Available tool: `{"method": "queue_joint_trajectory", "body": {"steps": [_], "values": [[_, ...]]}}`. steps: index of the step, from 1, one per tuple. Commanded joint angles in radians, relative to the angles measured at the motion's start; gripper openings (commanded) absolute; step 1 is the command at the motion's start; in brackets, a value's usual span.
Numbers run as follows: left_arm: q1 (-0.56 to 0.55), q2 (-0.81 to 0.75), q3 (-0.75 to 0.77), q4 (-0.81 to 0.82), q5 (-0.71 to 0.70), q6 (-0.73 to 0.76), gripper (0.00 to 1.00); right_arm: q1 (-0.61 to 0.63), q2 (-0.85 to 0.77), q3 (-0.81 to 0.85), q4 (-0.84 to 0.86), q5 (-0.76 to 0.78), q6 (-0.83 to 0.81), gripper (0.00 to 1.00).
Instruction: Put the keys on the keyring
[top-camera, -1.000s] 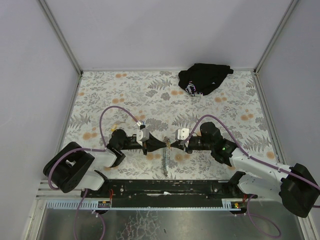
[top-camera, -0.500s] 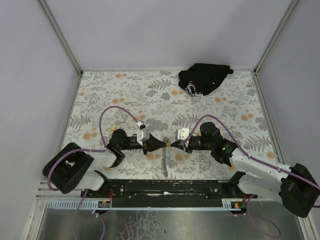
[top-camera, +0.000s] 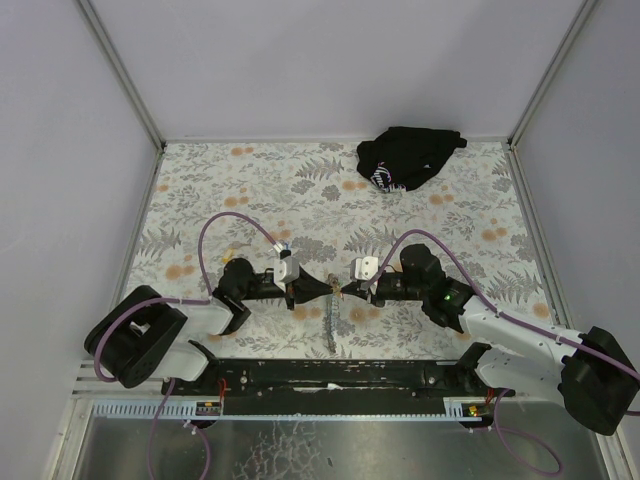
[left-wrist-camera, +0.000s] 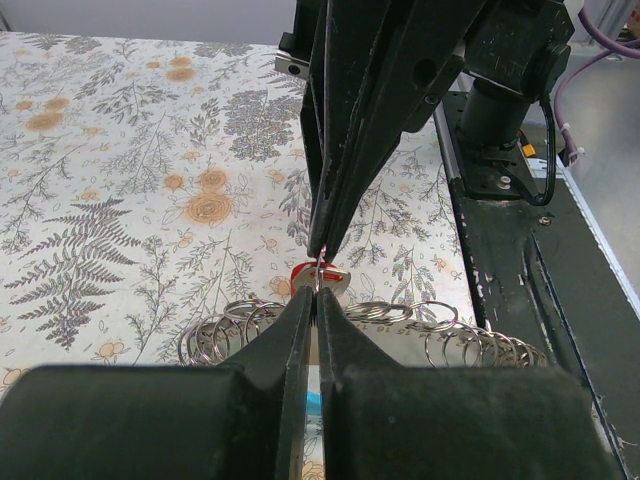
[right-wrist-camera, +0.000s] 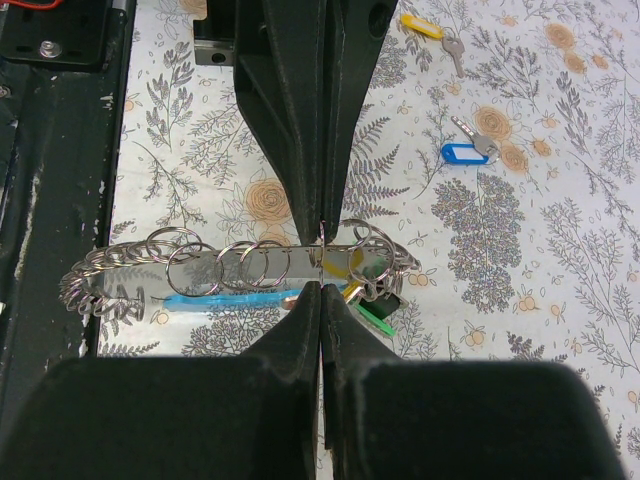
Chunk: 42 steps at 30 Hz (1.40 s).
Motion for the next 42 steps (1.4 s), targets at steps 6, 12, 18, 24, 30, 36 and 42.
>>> {"method": "queue_joint_trajectory", "body": {"steps": [6, 12, 18, 24, 30, 36, 42], "values": [[-0.005, -0.025, 0.025, 0.037, -0.024, 0.023, 0.00, 0.011, -0.013, 0.023, 0.014, -0.006, -0.010, 0.00], [-0.005, -0.021, 0.027, 0.039, -0.015, 0.019, 0.00, 0.014, -0.010, 0.023, 0.014, -0.007, -0.010, 0.00], [-0.005, -0.015, 0.027, 0.043, -0.020, 0.016, 0.00, 0.014, -0.011, 0.025, 0.013, -0.018, -0.011, 0.00], [-0.006, -0.023, 0.024, 0.033, -0.037, 0.025, 0.00, 0.014, -0.015, 0.024, 0.009, -0.012, -0.010, 0.00], [-0.005, -0.035, 0.023, 0.020, -0.039, 0.031, 0.00, 0.014, -0.016, 0.022, 0.011, -0.002, -0.011, 0.00], [-0.005, -0.031, 0.026, 0.020, -0.024, 0.031, 0.00, 0.014, -0.021, 0.017, 0.022, 0.014, -0.006, 0.00], [-0.006, -0.018, 0.036, 0.020, 0.002, 0.022, 0.00, 0.015, -0.031, 0.006, 0.040, 0.030, 0.000, 0.00]]}}
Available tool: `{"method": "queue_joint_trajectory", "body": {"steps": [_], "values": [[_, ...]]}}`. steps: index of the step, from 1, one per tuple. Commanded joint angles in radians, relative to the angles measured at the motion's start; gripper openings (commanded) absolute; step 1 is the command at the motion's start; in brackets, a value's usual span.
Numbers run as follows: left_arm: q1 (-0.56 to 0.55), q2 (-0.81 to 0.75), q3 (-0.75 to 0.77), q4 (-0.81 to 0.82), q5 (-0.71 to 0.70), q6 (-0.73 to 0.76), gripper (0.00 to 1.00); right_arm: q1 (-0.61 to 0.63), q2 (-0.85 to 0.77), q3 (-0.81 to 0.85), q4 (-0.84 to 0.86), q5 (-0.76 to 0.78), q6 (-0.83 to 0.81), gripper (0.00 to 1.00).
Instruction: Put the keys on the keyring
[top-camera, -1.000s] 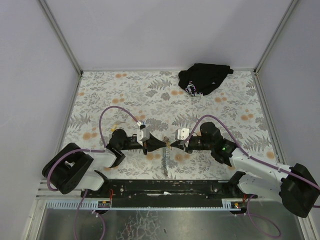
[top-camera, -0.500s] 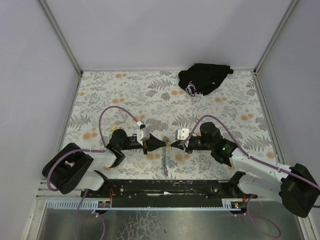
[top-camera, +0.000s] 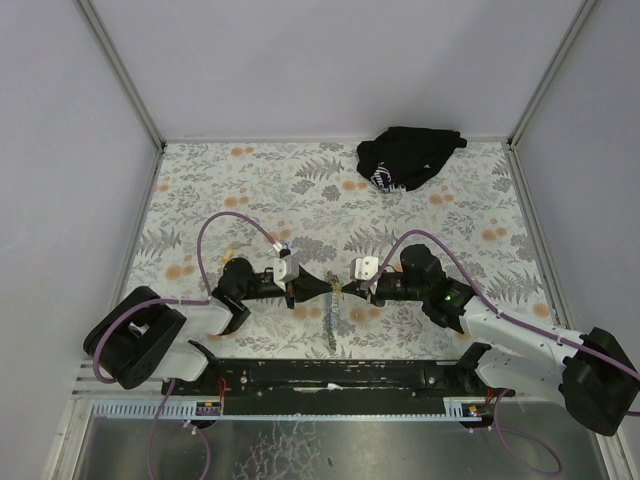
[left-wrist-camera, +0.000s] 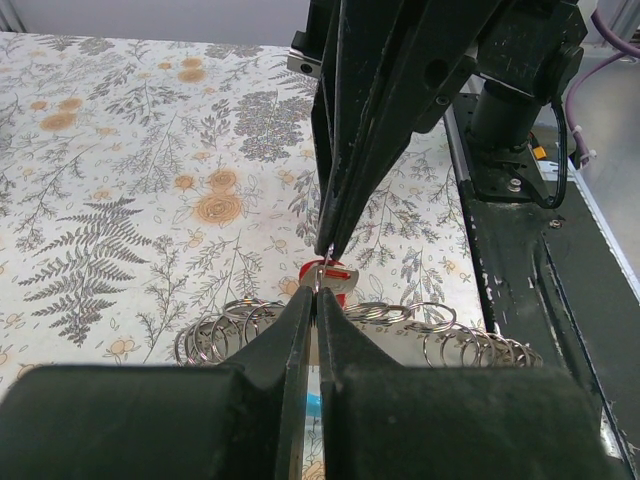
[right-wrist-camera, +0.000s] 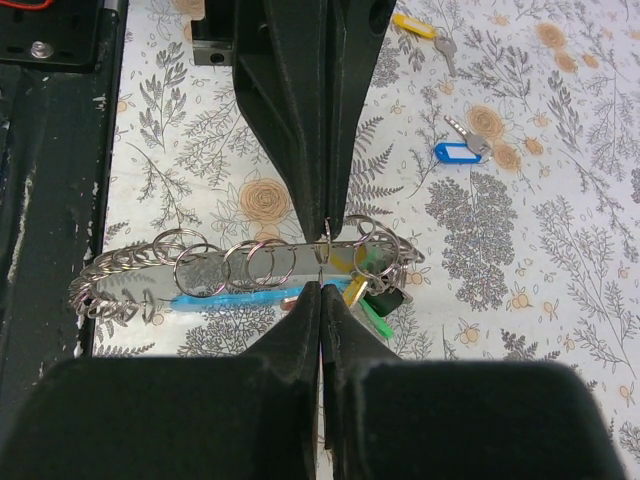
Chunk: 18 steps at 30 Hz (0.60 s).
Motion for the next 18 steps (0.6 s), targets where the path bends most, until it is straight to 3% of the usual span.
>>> {"method": "queue_joint_trajectory", "body": {"steps": [1, 18], "values": [[-0.005, -0.006, 0.037, 0.031, 0.024, 0.014, 0.00, 0.010, -0.026, 0.005, 0.042, 0.018, 0.000, 0.00], [-0.006, -0.004, 0.038, 0.030, 0.021, 0.014, 0.00, 0.012, -0.035, -0.001, 0.046, 0.034, 0.000, 0.00]]}}
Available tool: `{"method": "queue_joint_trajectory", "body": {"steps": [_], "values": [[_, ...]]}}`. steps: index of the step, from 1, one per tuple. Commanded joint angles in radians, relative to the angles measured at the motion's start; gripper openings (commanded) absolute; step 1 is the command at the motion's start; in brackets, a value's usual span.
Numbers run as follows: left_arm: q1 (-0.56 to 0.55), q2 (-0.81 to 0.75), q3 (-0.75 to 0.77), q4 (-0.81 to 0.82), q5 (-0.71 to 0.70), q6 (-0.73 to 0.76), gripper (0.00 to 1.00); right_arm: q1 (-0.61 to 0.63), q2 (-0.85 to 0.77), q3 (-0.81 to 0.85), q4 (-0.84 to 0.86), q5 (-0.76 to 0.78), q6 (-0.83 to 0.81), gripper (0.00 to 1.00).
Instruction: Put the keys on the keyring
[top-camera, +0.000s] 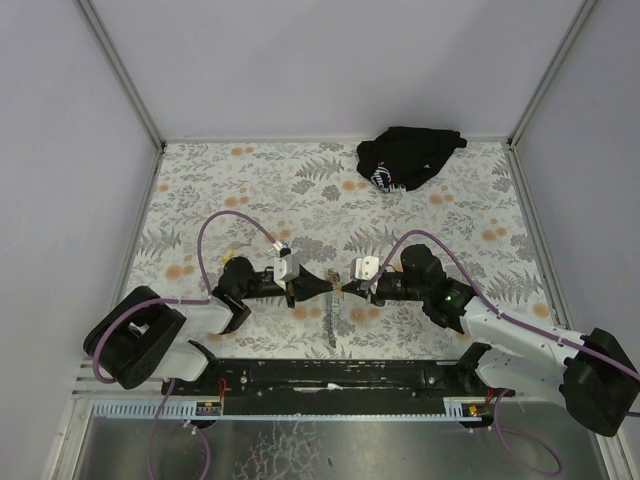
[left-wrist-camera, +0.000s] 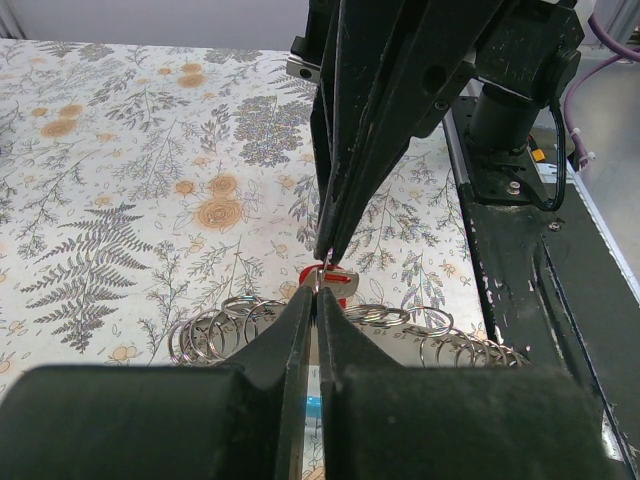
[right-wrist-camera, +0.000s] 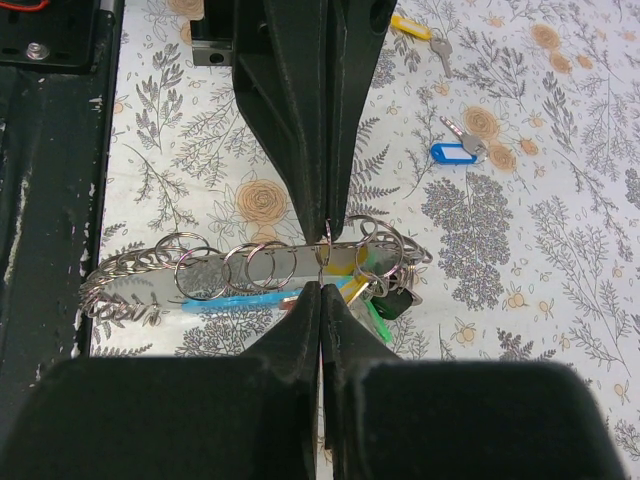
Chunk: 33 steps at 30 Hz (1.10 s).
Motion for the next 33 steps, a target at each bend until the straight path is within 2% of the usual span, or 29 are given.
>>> {"method": "queue_joint_trajectory", "body": {"steps": [1, 33], "values": [[-0.006, -0.005, 0.027, 0.030, 0.011, 0.015, 0.00, 0.010, -0.031, -0.002, 0.047, 0.032, 0.001, 0.00], [-0.008, 0.009, 0.036, 0.027, 0.012, 0.005, 0.00, 0.014, -0.015, 0.011, 0.035, -0.012, -0.005, 0.00]]}}
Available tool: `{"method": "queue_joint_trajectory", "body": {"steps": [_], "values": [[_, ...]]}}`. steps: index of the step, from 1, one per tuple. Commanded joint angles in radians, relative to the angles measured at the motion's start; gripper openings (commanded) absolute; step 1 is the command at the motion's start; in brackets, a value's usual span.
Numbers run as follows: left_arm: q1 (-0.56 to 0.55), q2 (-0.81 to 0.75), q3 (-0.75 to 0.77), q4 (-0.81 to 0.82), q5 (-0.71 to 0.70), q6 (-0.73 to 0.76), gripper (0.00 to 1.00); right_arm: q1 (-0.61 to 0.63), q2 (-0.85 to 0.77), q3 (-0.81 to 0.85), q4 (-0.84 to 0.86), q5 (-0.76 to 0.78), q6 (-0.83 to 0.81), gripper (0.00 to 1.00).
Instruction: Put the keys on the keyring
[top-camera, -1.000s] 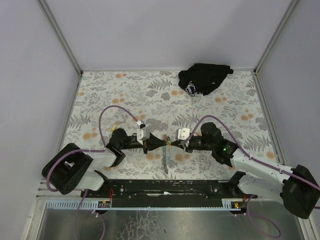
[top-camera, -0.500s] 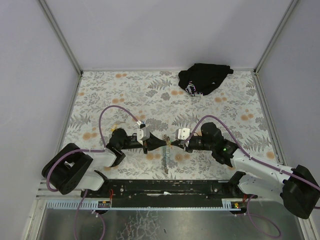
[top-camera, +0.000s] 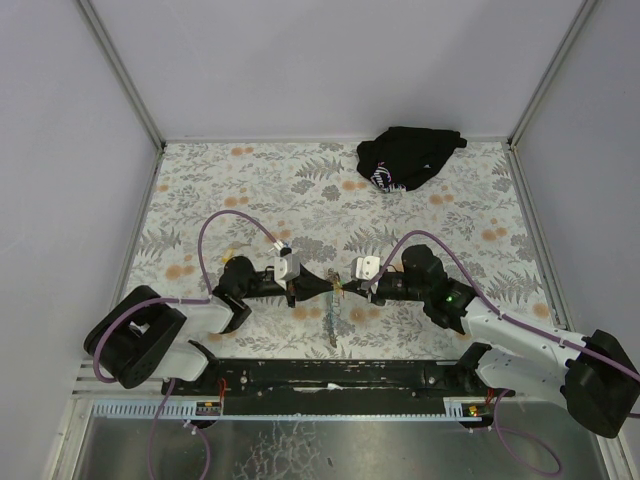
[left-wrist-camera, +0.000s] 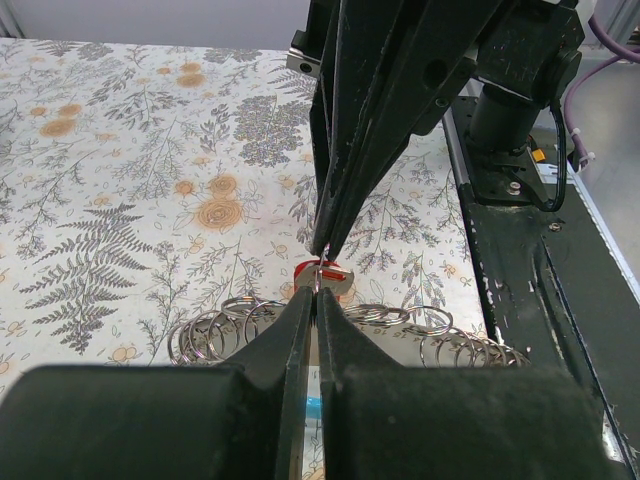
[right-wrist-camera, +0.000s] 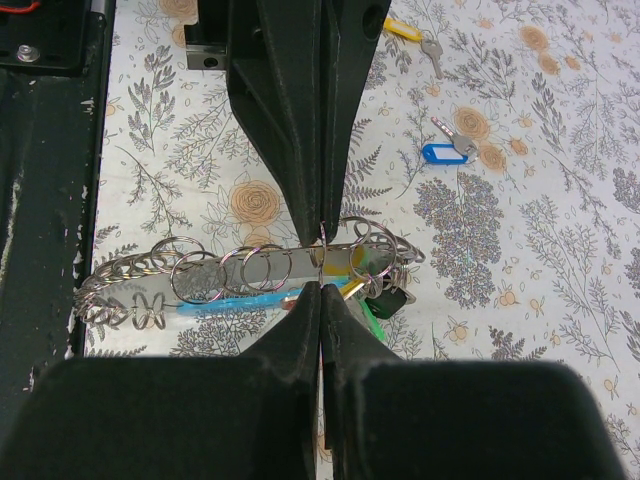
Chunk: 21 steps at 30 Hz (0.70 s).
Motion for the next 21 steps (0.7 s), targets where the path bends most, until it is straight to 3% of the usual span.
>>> {"method": "queue_joint_trajectory", "body": {"steps": [1, 21], "values": [[-0.007, 0.004, 0.031, 0.032, 0.013, 0.006, 0.00, 0.012, -0.002, 0.013, 0.031, -0.031, -0.005, 0.00], [-0.021, 0.025, 0.035, 0.058, 0.016, -0.009, 0.00, 0.019, 0.004, 0.016, 0.038, -0.035, -0.002, 0.00]]}}
